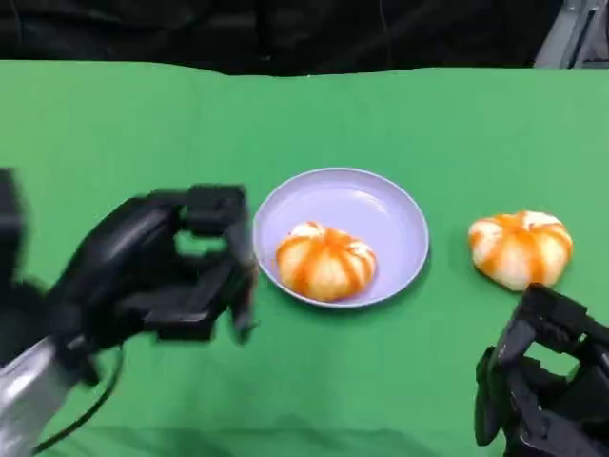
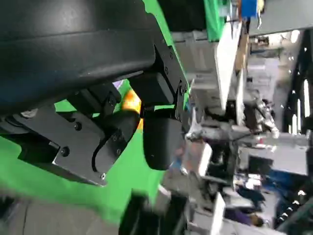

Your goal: Grasp the bread from the table and place it into the plate.

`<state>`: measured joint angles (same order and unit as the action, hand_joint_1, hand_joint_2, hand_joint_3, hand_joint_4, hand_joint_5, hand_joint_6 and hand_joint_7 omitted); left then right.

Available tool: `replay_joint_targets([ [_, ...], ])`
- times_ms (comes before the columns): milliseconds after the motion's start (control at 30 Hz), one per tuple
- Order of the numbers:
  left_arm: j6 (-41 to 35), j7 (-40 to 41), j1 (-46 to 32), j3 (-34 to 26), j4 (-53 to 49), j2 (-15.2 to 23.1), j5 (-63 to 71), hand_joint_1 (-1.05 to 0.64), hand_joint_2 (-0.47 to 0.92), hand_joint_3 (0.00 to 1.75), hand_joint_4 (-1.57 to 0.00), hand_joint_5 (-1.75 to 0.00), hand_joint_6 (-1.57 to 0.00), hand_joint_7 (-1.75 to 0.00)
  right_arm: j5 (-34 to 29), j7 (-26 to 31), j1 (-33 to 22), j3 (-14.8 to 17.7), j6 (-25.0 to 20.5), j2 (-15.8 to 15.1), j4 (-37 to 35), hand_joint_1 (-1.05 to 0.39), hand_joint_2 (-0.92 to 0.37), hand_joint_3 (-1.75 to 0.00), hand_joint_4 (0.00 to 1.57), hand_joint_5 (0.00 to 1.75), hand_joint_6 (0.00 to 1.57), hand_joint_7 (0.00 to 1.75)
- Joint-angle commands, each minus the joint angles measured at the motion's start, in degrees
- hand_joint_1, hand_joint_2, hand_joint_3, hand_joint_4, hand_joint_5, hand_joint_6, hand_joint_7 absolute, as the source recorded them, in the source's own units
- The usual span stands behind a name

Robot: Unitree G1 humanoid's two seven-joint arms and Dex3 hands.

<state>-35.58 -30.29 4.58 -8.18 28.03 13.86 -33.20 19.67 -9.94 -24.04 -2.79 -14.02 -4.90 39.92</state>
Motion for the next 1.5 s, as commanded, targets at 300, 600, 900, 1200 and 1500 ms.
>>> replay_joint_targets([
  [300, 5.6, -4.32, -25.21, -8.23, 4.64, 0.75, -11.34, 0.0, 0.64, 1.3, -1.03, -1.75, -0.86, -1.75, 1.0, -1.27, 1.0, 3.34, 0.25, -1.04, -2.55, -0.04, -0.62, -1.16, 0.92, 1.75, 0.64, 1.75],
  [600, 13.68, -7.29, -27.7, -6.03, -1.04, 1.06, -7.04, 0.04, 0.66, 1.3, -1.03, -1.75, -0.85, -1.75, 2.39, -2.04, 1.03, 4.51, -1.13, -2.19, -2.42, -0.04, -0.65, -1.15, 0.91, 1.75, 0.62, 1.75],
  [900, 15.8, -4.95, -25.97, -5.56, -3.25, 0.34, -6.31, 0.06, 0.72, 1.28, -1.02, -1.75, -0.83, -1.75, 2.4, -2.27, 0.78, 4.64, -1.25, -2.51, -1.93, -0.04, -0.65, -1.16, 0.92, 1.75, 0.61, 1.75],
  [1200, 15.63, -4.11, -25.33, -4.23, -2.43, 1.13, -5.26, 0.1, 0.68, 1.34, -1.05, -1.75, -0.87, -1.75, 2.35, -2.43, 1.03, 4.85, -0.59, -2.39, -2.74, -0.04, -0.65, -1.16, 0.92, 1.75, 0.62, 1.75],
  [1500, 17.61, -4.58, -24.79, -4.52, -2.74, 1.07, -4.72, 0.1, 0.68, 1.36, -1.07, -1.75, -0.88, -1.75, 2.1, -2.78, 1.08, 4.75, -1.17, -2.86, -2.5, -0.03, -0.64, -1.19, 0.93, 1.75, 0.62, 1.75],
])
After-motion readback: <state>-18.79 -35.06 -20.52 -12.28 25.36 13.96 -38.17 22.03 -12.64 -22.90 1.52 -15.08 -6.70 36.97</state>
